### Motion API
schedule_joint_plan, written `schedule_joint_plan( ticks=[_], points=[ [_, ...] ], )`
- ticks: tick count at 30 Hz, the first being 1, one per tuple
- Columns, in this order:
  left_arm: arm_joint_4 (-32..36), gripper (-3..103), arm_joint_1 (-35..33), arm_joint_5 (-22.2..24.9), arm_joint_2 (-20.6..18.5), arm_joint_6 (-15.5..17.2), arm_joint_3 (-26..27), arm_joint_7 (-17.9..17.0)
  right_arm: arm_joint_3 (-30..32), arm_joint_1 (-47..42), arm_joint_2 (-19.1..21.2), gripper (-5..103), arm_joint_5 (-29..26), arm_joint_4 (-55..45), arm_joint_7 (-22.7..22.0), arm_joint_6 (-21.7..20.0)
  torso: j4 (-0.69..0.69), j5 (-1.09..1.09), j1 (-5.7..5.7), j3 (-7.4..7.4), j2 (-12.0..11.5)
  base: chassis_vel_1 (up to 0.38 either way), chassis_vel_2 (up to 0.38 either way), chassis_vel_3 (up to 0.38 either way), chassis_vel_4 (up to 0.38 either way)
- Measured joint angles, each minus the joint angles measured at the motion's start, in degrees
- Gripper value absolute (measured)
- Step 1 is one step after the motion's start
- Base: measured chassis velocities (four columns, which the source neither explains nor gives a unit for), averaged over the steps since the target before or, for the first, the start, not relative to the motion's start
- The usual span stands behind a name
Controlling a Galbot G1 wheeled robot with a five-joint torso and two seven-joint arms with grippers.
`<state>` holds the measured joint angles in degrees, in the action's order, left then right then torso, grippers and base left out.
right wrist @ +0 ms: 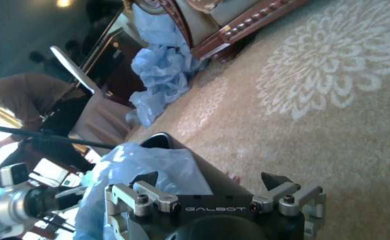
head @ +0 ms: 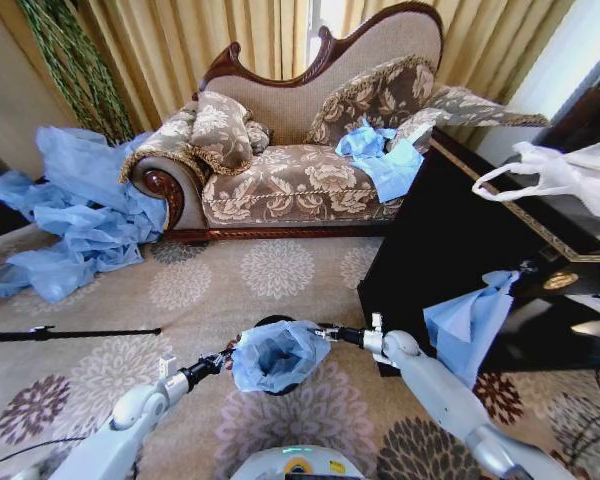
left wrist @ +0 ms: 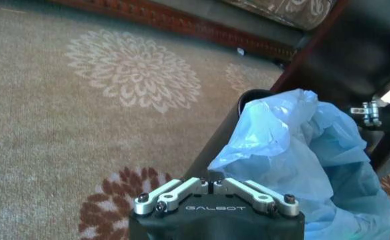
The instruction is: Place a garbage bag over the trash bin.
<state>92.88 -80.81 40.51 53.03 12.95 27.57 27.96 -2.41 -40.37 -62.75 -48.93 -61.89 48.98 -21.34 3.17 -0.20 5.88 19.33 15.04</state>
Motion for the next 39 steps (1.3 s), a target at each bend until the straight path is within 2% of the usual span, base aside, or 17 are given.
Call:
schedule_joint_plan(
  ticks=[11,16,18,21,22,25,26,28,29,31,32,35,36,38,39],
  points=[
    [-0.2,0,-0.1,-0.2,0.0,-0.3,-0.1,0.5,-0.2,1.0,-1.1,101,-0.9,2.3,-0.1,-0.2,0.00,0.00,0.00,0.00,0.0,0.000,0.000,0.000,0.000],
    [-0.4,0,0.1,-0.2,0.0,-0.4,-0.1,0.5,-1.1,0.8,-1.1,86,-1.7,2.3,0.7,-0.7,0.00,0.00,0.00,0.00,0.0,0.000,0.000,0.000,0.000],
    [-0.4,0,0.1,-0.2,0.1,-0.5,-0.1,0.5,-1.2,0.8,-1.1,86,-1.7,2.4,1.0,-0.7,0.00,0.00,0.00,0.00,0.0,0.000,0.000,0.000,0.000],
    [-0.5,0,0.2,-0.2,0.2,-0.7,-0.1,0.5,-1.2,0.7,-1.2,71,-1.7,2.4,1.3,-0.5,0.00,0.00,0.00,0.00,0.0,0.000,0.000,0.000,0.000],
    [-0.5,0,0.2,-0.2,0.2,-0.7,-0.1,0.5,-1.2,0.7,-1.2,71,-1.7,2.4,1.3,-0.5,0.00,0.00,0.00,0.00,0.0,0.000,0.000,0.000,0.000],
    [-0.5,0,0.2,-0.2,0.2,-0.7,-0.1,0.5,-1.1,0.6,-1.2,54,-1.9,2.2,0.8,0.0,0.00,0.00,0.00,0.00,0.0,0.000,0.000,0.000,0.000],
    [-0.5,0,0.2,-0.2,0.2,-0.7,-0.1,0.5,-1.1,0.6,-1.2,54,-1.9,2.2,0.8,0.0,0.00,0.00,0.00,0.00,0.0,0.000,0.000,0.000,0.000],
    [-0.5,0,0.3,-0.2,0.2,-0.7,-0.1,0.5,-1.1,0.6,-1.2,43,-2.1,2.0,-0.1,0.5,0.00,0.00,0.00,0.00,0.0,0.000,0.000,0.000,0.000],
    [-0.5,0,0.4,-0.2,0.2,-0.7,-0.1,0.5,-1.1,0.5,-1.2,43,-2.2,1.9,-0.4,0.7,0.00,0.00,0.00,0.00,0.0,0.000,0.000,0.000,0.000],
    [-0.5,0,0.5,-0.2,0.3,-0.7,-0.1,0.4,-1.1,0.5,-1.2,33,-2.3,1.6,-0.9,1.1,0.00,0.00,0.00,0.00,0.0,0.000,0.000,0.000,0.000],
    [-0.5,0,0.5,-0.2,0.3,-0.7,-0.1,0.4,-1.1,0.5,-1.2,33,-2.3,1.6,-0.9,1.1,0.00,0.00,0.00,0.00,0.0,0.000,0.000,0.000,0.000],
    [-0.4,0,0.6,-0.2,0.4,-0.8,-0.2,0.3,-1.1,0.3,-1.3,16,-2.3,1.2,-1.4,1.3,0.00,0.00,0.00,0.00,0.0,0.000,0.000,0.000,0.000],
    [-0.4,0,0.6,-0.2,0.4,-0.8,-0.2,0.3,-1.1,0.3,-1.3,16,-2.3,1.2,-1.4,1.3,0.00,0.00,0.00,0.00,0.0,0.000,0.000,0.000,0.000],
    [-0.3,0,0.6,-0.3,0.5,-0.8,-0.2,0.2,-1.1,0.2,-1.3,5,-2.2,1.1,-1.5,1.4,0.00,0.00,0.00,0.00,0.0,0.000,0.000,0.000,0.000],
    [-0.3,0,0.5,-0.3,0.5,-0.9,-0.2,0.2,-1.1,0.2,-1.2,5,-2.2,1.0,-1.5,1.4,0.00,0.00,0.00,0.00,0.0,0.000,0.000,0.000,0.000]
  ],
)
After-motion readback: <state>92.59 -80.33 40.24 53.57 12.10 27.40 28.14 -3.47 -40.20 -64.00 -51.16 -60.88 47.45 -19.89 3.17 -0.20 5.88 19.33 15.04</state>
